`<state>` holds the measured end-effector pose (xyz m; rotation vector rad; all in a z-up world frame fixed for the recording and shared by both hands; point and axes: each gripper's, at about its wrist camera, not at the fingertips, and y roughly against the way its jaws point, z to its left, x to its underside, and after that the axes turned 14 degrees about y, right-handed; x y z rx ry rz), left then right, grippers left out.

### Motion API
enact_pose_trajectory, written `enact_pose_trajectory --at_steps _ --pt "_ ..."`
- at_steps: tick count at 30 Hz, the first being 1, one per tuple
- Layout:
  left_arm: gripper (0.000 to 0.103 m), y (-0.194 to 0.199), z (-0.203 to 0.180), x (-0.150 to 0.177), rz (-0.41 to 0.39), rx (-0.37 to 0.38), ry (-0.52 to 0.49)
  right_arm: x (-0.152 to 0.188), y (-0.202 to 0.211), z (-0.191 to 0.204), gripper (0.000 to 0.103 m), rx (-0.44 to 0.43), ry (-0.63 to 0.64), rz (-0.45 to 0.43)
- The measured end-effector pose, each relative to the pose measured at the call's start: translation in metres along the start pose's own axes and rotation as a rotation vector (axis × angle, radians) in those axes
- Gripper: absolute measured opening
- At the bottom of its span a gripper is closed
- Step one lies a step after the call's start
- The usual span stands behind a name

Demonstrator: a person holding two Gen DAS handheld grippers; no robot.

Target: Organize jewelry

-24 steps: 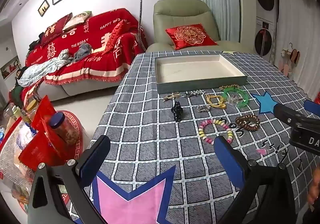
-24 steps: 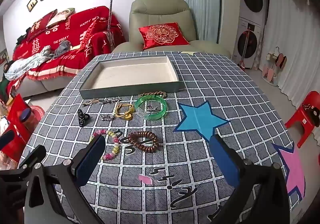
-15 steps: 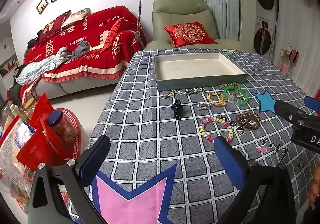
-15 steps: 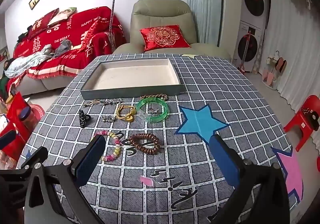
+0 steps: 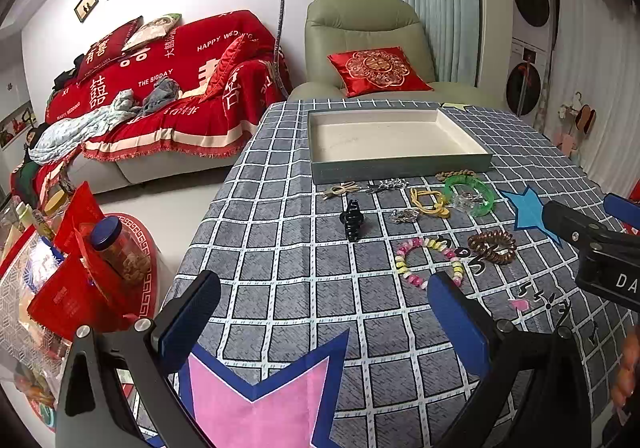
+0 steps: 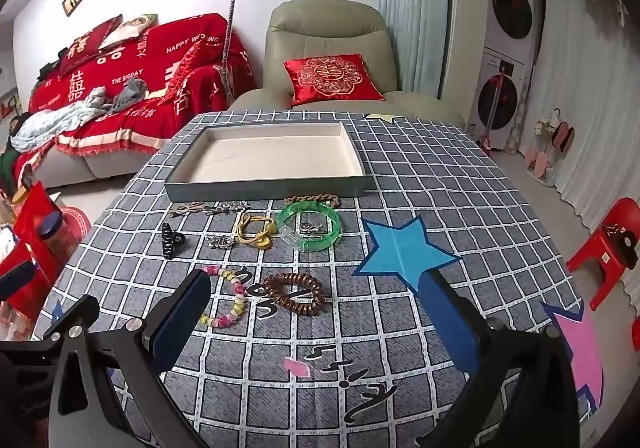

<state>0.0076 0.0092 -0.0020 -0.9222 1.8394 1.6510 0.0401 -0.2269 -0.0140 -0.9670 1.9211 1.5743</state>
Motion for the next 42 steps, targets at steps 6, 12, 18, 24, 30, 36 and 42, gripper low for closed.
enact_pose_trajectory --at_steps 6,12,18,24,30,36,42 --pt "0.103 0.0007 -0.0009 0.0009 -0.003 0.0 0.0 0.0007 -0.0008 -0.0014 0.103 -0.007 -0.005 0.001" --pt "0.103 -0.0002 -0.0019 0.0016 -0.007 -0.008 -0.001 0.001 -0.0013 -0.0011 0.103 -0.007 -0.003 0.003" --pt "0.103 -0.0002 -0.0017 0.0018 -0.009 -0.008 0.0 0.0015 -0.0029 -0.0003 0.103 -0.012 -0.008 0.004" --pt "0.103 -0.0021 -0.0011 0.0026 -0.009 -0.01 0.002 0.0016 -0.0035 0.0008 0.103 -0.016 -0.009 0.005" --pt "0.103 -0.0035 -0.0015 0.0029 -0.01 -0.016 0.002 0.0012 -0.0034 0.0008 0.103 -0.015 -0.007 0.006" --pt "0.103 -0.0048 -0.001 0.003 -0.008 -0.016 0.005 0.0017 -0.004 0.0023 0.103 -0.016 -0.009 0.007" --pt "0.103 -0.0046 -0.0006 0.0029 -0.007 -0.015 0.007 0.0016 -0.004 0.0021 0.103 -0.017 -0.012 0.009"
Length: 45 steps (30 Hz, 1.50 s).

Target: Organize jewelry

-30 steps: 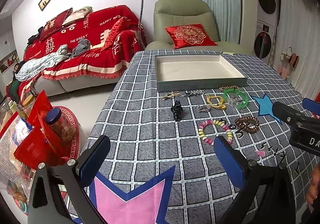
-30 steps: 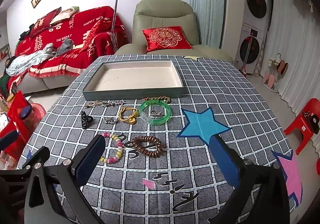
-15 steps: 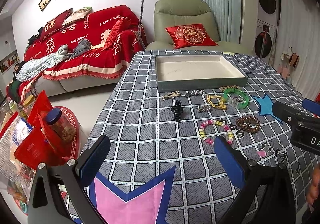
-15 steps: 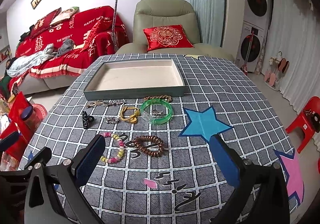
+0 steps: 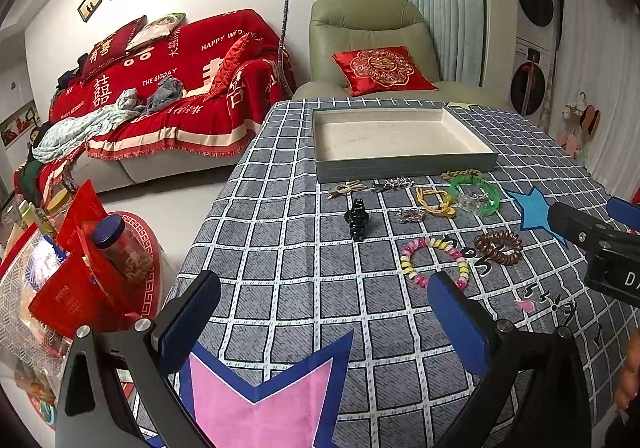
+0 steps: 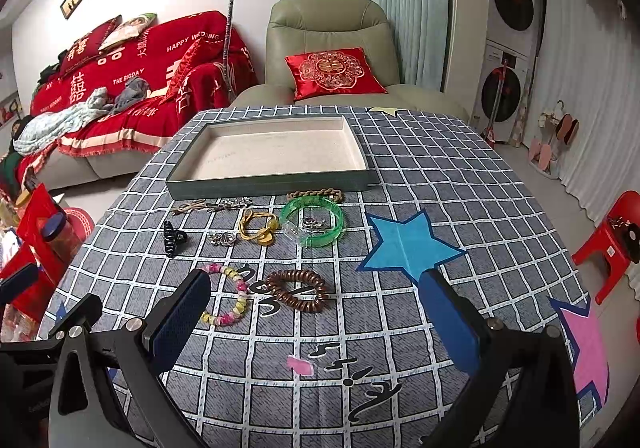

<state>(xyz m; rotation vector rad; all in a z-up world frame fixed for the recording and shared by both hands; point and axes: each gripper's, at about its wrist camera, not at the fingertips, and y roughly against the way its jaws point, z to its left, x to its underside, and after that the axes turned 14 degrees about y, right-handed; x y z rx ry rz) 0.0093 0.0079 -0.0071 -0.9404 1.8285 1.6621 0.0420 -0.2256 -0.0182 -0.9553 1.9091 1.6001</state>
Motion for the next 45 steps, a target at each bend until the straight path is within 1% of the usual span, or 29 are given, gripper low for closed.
enact_pose_trajectory --at_steps 31,45 --pt "0.103 -0.0024 0.0044 -0.0003 0.014 -0.009 0.003 0.002 -0.0049 -0.0005 0.103 0.003 -0.002 0.015" --pt "0.103 -0.0031 -0.0008 -0.0009 0.016 -0.006 -0.008 0.001 -0.0059 -0.0008 0.103 0.001 0.0 0.016"
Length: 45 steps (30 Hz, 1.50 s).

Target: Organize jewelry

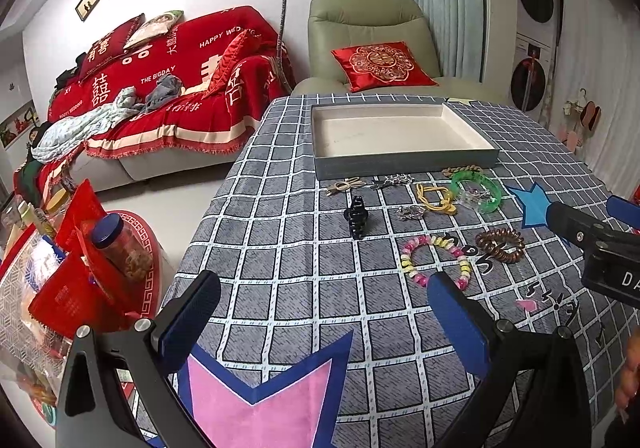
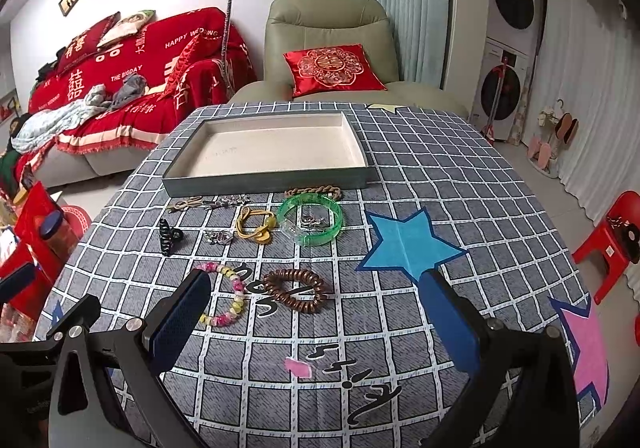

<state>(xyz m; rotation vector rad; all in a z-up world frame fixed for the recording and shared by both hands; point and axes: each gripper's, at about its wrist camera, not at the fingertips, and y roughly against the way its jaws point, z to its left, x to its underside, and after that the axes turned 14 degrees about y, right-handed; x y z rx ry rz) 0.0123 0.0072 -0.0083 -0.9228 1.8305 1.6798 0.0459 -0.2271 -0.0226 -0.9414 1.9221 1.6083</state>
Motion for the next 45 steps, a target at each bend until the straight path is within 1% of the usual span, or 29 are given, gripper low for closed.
enact_pose_trajectory --at_steps 12,24,27,31,34,37,40,41,42,43,44,45 --pt "0.103 0.0 0.0 0.0 0.001 0.0 0.0 -0.001 -0.001 -0.001 0.103 -0.001 0.0 0.002" --pt "0.103 -0.009 -0.002 0.002 0.025 -0.001 -0.001 0.001 -0.007 -0.004 0.103 -0.001 -0.007 0.021" --pt "0.103 -0.014 -0.002 0.002 0.046 -0.003 -0.004 0.004 -0.013 -0.009 0.103 -0.009 -0.014 0.045" --pt "0.103 -0.03 0.002 -0.002 0.092 -0.033 0.006 0.008 -0.026 -0.019 0.103 -0.027 -0.041 0.101" --pt "0.103 -0.045 0.007 -0.007 0.146 -0.017 0.018 0.011 -0.038 -0.026 0.103 -0.036 -0.045 0.15" --pt "0.103 -0.064 0.005 -0.013 0.205 0.011 0.003 0.013 -0.056 -0.031 0.103 -0.038 -0.041 0.213" --pt "0.103 -0.079 -0.001 -0.019 0.227 0.021 -0.023 0.014 -0.074 -0.034 0.102 -0.053 -0.045 0.267" --pt "0.103 -0.084 -0.004 -0.021 0.23 0.023 -0.033 0.014 -0.079 -0.035 0.099 -0.059 -0.048 0.279" --pt "0.103 -0.091 -0.007 -0.024 0.236 0.03 -0.043 0.014 -0.086 -0.036 0.092 -0.066 -0.05 0.296" --pt "0.103 -0.097 -0.01 -0.026 0.247 0.033 -0.048 0.014 -0.093 -0.036 0.088 -0.074 -0.051 0.318" --pt "0.102 -0.105 -0.014 -0.028 0.267 0.038 -0.052 0.014 -0.098 -0.036 0.085 -0.084 -0.053 0.329" --pt "0.102 -0.11 -0.016 -0.031 0.28 0.042 -0.054 0.014 -0.103 -0.035 0.08 -0.097 -0.054 0.341"
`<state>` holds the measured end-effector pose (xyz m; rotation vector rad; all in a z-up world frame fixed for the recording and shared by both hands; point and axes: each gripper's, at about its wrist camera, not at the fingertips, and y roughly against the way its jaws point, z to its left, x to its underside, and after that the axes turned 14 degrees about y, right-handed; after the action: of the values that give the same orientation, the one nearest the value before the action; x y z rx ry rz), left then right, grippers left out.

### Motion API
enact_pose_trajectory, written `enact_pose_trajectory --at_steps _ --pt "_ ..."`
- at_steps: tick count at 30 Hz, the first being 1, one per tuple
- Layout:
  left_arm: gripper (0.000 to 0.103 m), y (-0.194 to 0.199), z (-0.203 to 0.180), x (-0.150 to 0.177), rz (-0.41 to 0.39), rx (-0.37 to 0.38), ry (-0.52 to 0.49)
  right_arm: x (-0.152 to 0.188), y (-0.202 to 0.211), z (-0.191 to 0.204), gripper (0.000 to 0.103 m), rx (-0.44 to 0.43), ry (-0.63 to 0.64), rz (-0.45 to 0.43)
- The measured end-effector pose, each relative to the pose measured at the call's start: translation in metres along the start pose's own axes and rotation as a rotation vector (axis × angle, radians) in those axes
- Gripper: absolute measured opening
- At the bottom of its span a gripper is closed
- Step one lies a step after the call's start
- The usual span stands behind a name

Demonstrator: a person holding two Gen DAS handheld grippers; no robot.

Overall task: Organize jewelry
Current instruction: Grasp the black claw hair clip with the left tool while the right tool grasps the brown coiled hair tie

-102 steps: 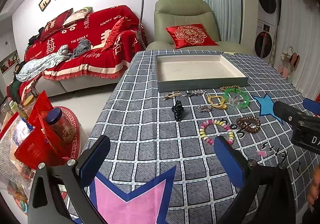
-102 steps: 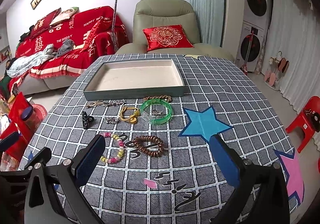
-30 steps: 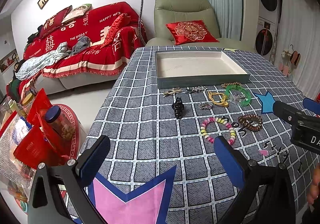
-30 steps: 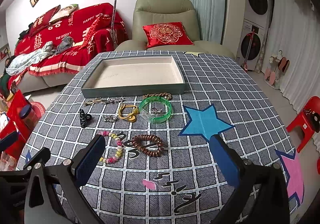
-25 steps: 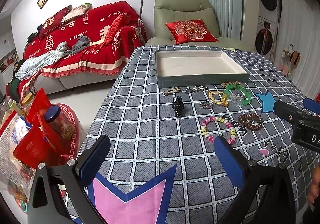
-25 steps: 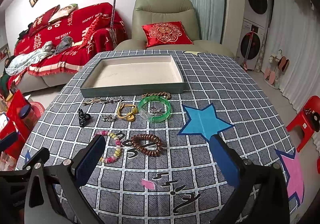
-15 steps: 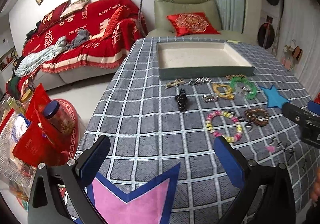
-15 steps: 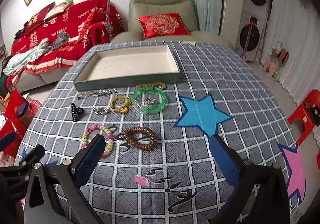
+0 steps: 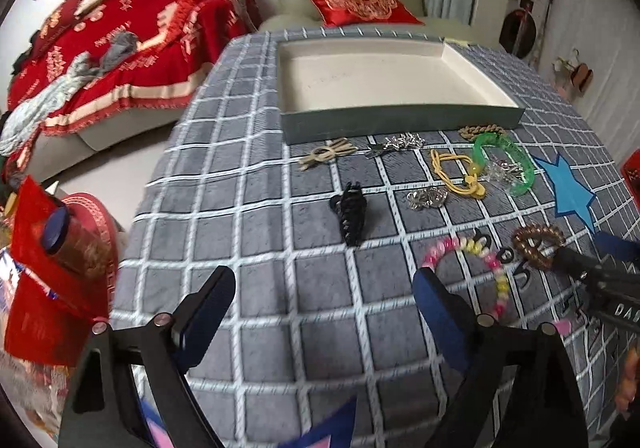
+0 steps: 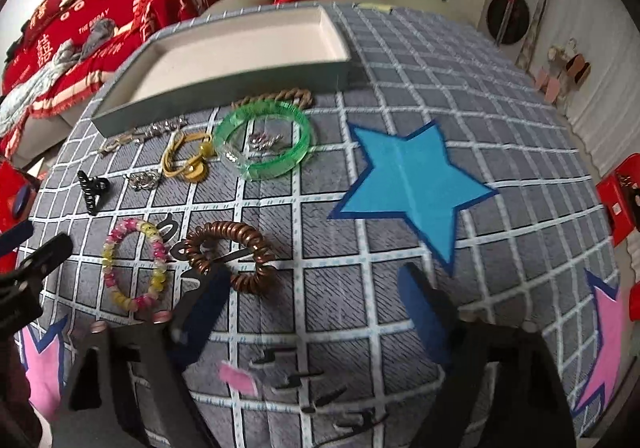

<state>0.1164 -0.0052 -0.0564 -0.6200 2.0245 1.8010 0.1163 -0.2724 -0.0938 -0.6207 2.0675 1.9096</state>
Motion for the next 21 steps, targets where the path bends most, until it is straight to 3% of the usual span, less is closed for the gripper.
enact_pose_trajectory --at_steps 2,4,7,11,13,14,16,21 --pt "0.101 -0.011 -0.004 -0.007 0.01 -0.003 -0.004 -0.004 -0.007 -0.001 0.08 -0.044 -0.009 0.002" --pt "0.092 -0.019 -0.007 -0.014 0.017 -0.006 -0.007 -0.008 -0.008 0.001 0.078 -0.041 0.004 0.003" --pt "0.091 -0.028 -0.01 -0.022 0.036 0.01 0.003 -0.014 -0.013 0.006 0.064 -0.055 0.038 0.03" --pt "0.072 -0.038 -0.016 -0.025 0.058 0.01 -0.013 -0.019 -0.017 0.012 0.062 -0.048 0.076 0.033" --pt "0.062 -0.04 -0.017 -0.025 0.06 0.026 -0.012 -0.022 -0.016 0.015 0.048 -0.037 0.092 0.036" --pt "0.052 -0.041 -0.018 -0.026 0.055 0.023 -0.018 -0.023 -0.015 0.017 0.041 -0.043 0.102 0.033" --pt "0.034 -0.04 -0.019 -0.026 0.049 0.025 -0.037 -0.022 -0.013 0.019 0.016 -0.056 0.109 0.031" --pt "0.032 -0.036 -0.019 -0.028 0.046 0.051 -0.041 -0.027 -0.01 0.019 0.014 -0.112 0.093 0.026"
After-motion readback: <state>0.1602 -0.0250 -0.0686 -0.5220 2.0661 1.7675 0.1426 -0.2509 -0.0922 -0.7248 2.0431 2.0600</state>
